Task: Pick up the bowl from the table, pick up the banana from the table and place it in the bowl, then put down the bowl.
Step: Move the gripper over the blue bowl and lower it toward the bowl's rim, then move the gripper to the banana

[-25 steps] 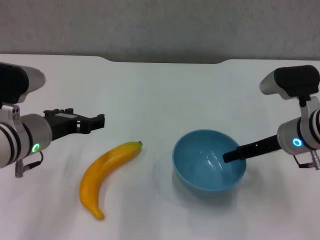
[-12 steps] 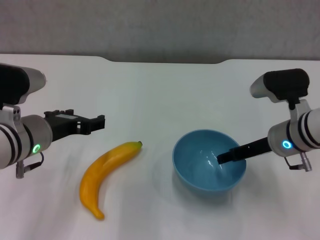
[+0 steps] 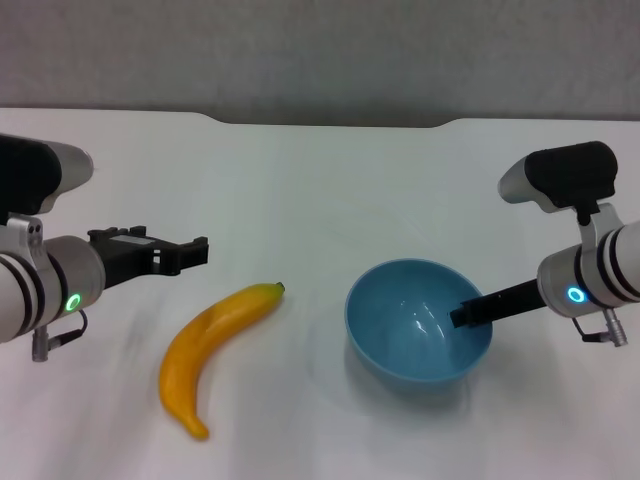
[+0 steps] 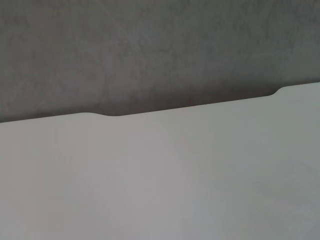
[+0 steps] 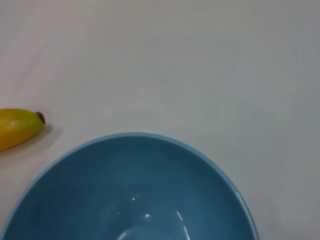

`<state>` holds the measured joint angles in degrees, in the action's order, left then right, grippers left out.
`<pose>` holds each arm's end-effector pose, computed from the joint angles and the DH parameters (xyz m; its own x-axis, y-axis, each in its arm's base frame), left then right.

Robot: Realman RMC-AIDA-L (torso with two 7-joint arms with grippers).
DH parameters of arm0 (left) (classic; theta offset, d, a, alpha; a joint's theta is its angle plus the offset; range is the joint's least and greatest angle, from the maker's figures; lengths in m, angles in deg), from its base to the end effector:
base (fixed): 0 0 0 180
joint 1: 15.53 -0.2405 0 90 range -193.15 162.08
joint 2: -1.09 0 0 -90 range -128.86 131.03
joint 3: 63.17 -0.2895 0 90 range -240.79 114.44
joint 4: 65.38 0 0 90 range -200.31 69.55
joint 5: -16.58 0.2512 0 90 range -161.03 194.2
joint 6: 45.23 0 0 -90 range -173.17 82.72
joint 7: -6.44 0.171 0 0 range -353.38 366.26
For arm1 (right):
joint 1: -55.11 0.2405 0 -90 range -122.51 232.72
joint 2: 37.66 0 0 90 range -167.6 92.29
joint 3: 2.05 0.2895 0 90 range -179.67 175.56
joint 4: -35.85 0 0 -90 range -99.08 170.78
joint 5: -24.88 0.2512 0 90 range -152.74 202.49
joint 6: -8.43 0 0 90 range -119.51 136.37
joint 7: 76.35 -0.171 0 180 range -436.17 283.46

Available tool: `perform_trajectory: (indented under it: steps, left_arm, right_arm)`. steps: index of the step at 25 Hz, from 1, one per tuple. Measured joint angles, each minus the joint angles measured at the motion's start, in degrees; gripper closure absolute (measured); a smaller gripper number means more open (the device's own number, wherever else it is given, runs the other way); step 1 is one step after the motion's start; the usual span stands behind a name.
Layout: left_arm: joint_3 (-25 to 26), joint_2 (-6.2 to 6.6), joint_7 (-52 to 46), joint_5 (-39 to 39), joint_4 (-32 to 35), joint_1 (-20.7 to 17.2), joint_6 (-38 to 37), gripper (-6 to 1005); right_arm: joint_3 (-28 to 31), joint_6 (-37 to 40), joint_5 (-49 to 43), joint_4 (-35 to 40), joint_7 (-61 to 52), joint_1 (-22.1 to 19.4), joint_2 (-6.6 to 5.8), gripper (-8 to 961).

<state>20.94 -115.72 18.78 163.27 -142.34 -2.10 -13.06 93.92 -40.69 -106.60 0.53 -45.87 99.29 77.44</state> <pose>-0.2708 0.4363 -0.0419 0.6584 0.5766 0.4838 0.7193 -0.2928 -0.6299 0.2836 0.4839 -0.1030 0.5611 -0.8173 -0.1307 -0.7536 -0.4392 -0.4891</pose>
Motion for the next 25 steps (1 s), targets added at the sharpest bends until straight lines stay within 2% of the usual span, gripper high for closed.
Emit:
perform_trajectory:
  steps: [14,20,25]
  left_arm:
    - [0.13,-0.09,-0.16,0.00,0.77,-0.37,-0.68,120]
    - [0.07,-0.05,-0.21,-0.17,0.45,-0.53,0.60,120]
    - [0.57,0.24,0.75,-0.84,-3.41,-0.74,6.10,120]
  right_arm:
    - [0.01,1.25,0.32,0.02,0.97,-0.71,0.03,921]
    - [0.22,1.09,0.27,-1.17,0.98,-1.25,-0.03,925]
    - [0.60,0.48,0.15,-8.10,0.59,-5.33,-0.21,923]
